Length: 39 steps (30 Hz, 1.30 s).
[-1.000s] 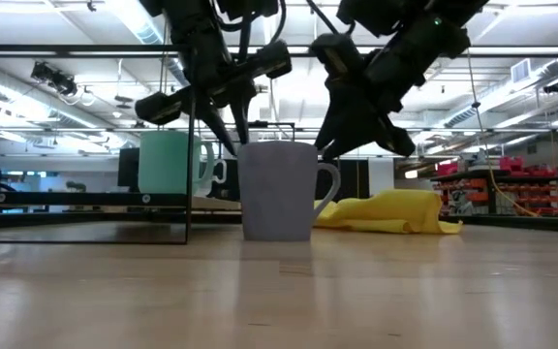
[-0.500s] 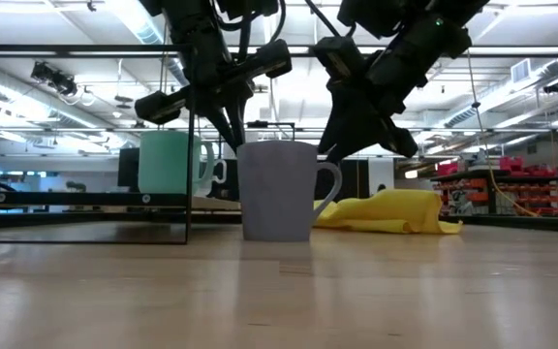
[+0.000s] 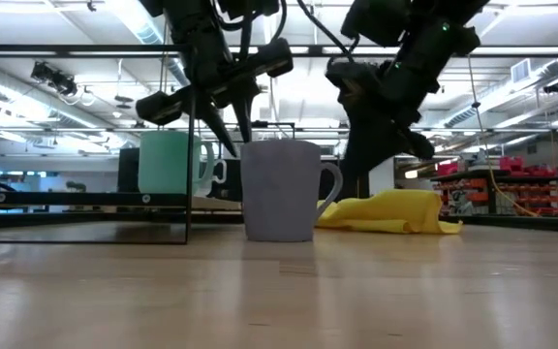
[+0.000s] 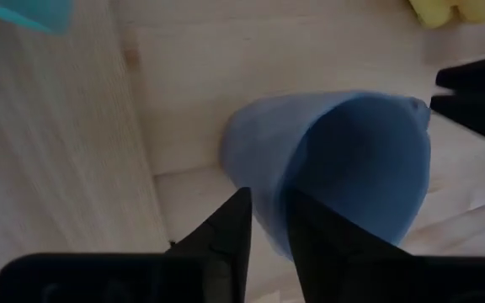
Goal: Stack small to large cups/mugs on shelf
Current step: Put the blue mug on the shelf
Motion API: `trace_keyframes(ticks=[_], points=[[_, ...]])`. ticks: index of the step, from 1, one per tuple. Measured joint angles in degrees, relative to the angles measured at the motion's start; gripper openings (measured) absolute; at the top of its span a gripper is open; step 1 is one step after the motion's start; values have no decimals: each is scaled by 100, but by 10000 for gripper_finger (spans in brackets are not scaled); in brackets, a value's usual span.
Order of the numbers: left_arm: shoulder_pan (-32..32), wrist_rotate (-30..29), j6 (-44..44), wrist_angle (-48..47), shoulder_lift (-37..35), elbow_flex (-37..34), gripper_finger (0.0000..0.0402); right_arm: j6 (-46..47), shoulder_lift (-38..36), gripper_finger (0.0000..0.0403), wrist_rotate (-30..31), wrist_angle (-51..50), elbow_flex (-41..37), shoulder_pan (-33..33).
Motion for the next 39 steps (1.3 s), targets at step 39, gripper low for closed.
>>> trace_keyframes(ticks=[39], points=[[-2, 250, 35, 199, 306, -11, 25, -36, 393, 89, 183, 311, -8, 263]])
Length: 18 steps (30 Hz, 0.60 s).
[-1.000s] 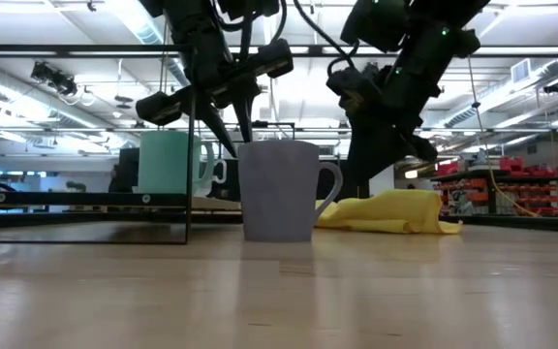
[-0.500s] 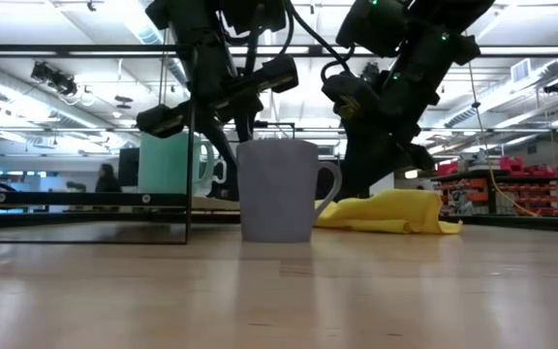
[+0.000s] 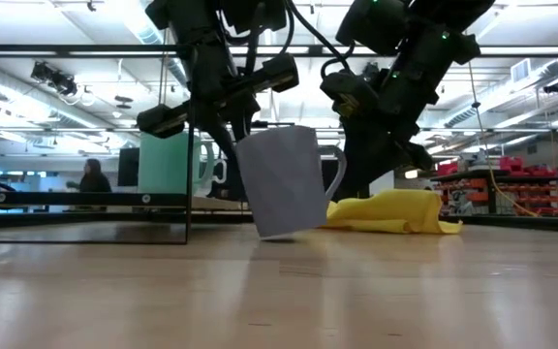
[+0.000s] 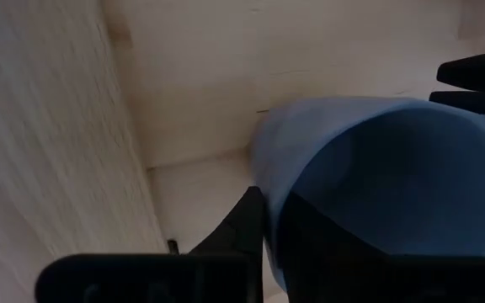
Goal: Stack small to large cups/mugs on shelf
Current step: Put the blue mug on the shelf
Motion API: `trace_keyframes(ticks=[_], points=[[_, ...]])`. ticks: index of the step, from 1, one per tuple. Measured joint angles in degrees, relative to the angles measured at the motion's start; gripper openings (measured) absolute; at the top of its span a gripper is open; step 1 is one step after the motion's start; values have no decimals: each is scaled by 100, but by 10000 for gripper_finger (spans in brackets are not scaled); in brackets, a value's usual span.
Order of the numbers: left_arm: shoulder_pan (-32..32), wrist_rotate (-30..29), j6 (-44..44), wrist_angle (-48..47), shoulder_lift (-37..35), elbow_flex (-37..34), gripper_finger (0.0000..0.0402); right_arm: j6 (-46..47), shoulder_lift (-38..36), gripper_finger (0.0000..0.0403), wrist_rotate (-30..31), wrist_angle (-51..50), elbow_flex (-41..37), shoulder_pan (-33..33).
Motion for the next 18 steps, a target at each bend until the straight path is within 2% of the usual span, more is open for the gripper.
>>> trace_keyframes(ticks=[4, 8, 18], points=[[0, -11, 141, -163, 0, 168, 24, -81, -112, 89, -32, -70, -1, 21], [0, -157, 372, -683, 0, 694, 24, -184, -448, 89, -31, -344, 1, 66], [10, -656, 785, -3511, -24, 2535, 24, -327, -1586, 81, 367, -877, 3, 326]])
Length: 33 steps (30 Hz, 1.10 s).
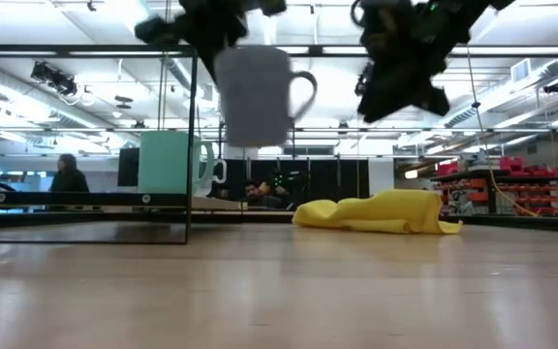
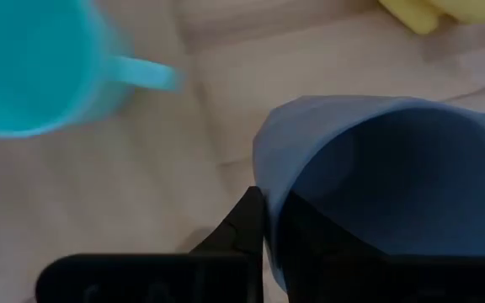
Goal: Stack small to large cups/mugs on shelf
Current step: Put the blue mug on the shelf
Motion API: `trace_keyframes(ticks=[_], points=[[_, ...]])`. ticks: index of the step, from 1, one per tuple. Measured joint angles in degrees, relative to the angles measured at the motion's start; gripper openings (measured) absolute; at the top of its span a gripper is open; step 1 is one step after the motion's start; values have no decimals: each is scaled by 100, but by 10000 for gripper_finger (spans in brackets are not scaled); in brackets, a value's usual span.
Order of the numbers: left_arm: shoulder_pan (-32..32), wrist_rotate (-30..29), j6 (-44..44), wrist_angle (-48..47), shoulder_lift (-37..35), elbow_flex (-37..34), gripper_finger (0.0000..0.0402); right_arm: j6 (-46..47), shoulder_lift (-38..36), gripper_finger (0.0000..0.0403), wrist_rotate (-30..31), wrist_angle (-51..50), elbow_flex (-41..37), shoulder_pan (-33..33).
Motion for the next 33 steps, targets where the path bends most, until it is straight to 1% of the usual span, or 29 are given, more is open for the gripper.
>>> trace_keyframes(ticks=[3, 5, 10, 15, 21, 24, 29, 33], points=[[-6, -107, -14, -804, 2, 455, 24, 0, -261, 74, 109, -208, 0, 91], [-20, -140, -66, -1157, 2, 706, 24, -1, -397, 70, 157, -342, 0, 136], [-149, -128, -111, -1864, 2, 965, 24, -2, -559, 60, 265, -504, 0, 173], [-226, -12, -83, -1847, -125, 881, 24, -49, -529, 56, 265, -498, 0, 173], [-189, -71, -86, -1872, -260, 874, 24, -49, -494, 56, 243, -499, 0, 208], [-176, -83, -141, -1833, -403, 649, 24, -46, -520, 56, 241, -510, 0, 259], [-139, -27, -564, -1857, -789, -159, 24, 0, -541, 56, 241, -511, 0, 378], [-153, -12, -750, -1751, -1164, -559, 24, 0, -541, 56, 245, -505, 0, 423]])
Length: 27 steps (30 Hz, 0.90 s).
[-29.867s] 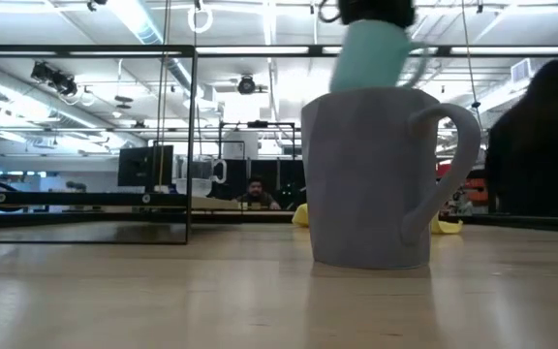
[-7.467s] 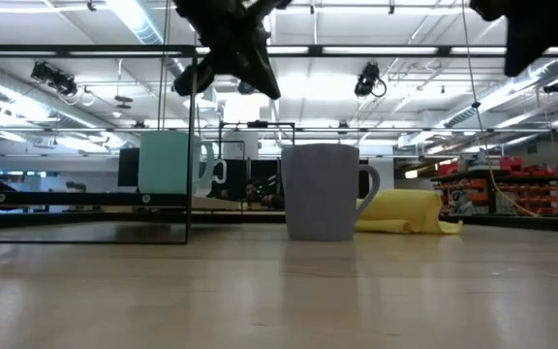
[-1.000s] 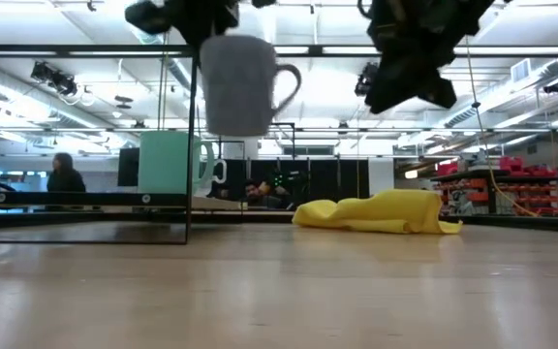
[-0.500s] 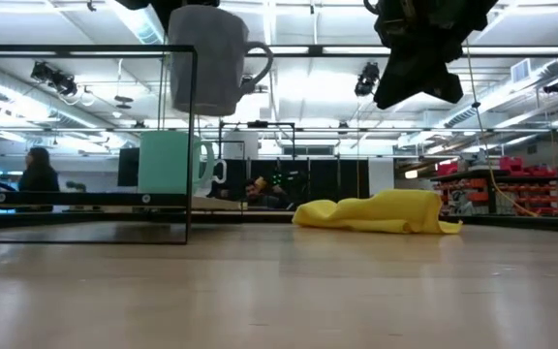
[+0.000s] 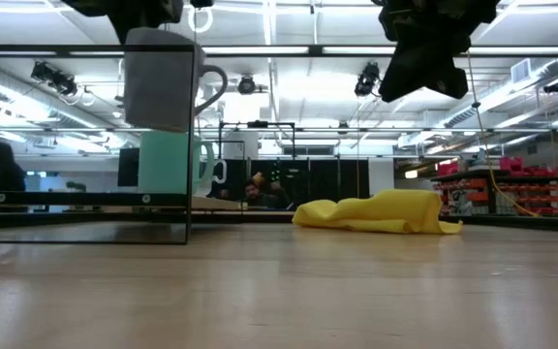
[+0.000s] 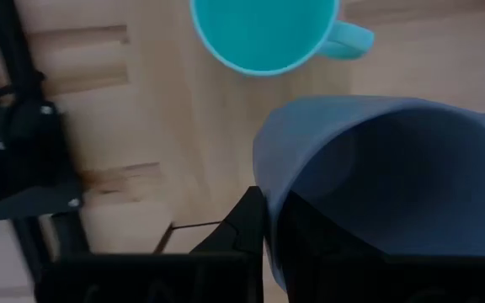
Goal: Stack small to large cups/mugs on shelf
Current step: Put the blue mug on the shelf
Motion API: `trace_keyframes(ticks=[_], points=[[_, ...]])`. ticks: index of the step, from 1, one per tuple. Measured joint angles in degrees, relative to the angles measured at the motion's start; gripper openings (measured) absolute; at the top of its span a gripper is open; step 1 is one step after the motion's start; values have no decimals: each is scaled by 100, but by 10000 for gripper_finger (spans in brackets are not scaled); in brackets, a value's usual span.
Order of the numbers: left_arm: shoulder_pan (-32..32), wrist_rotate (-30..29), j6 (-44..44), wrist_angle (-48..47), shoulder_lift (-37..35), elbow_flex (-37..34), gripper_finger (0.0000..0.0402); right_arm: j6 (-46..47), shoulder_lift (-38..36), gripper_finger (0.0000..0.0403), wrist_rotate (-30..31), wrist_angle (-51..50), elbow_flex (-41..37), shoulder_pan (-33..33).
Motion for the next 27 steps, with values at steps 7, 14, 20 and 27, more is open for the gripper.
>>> trace_keyframes(ticks=[7, 14, 20, 27], points=[[-4, 5, 143, 165, -361, -660, 24, -66, 0, 56, 18, 55, 0, -186], [110, 13, 984, 746, -539, -1174, 23, -98, 0, 48, 16, 57, 0, -345], [314, 89, 1470, 891, -816, -1506, 23, -102, 2, 39, 2, 57, 0, -396], [351, 277, 1694, 1369, -1304, -2027, 22, -87, 2, 32, -1, 97, 0, -398]])
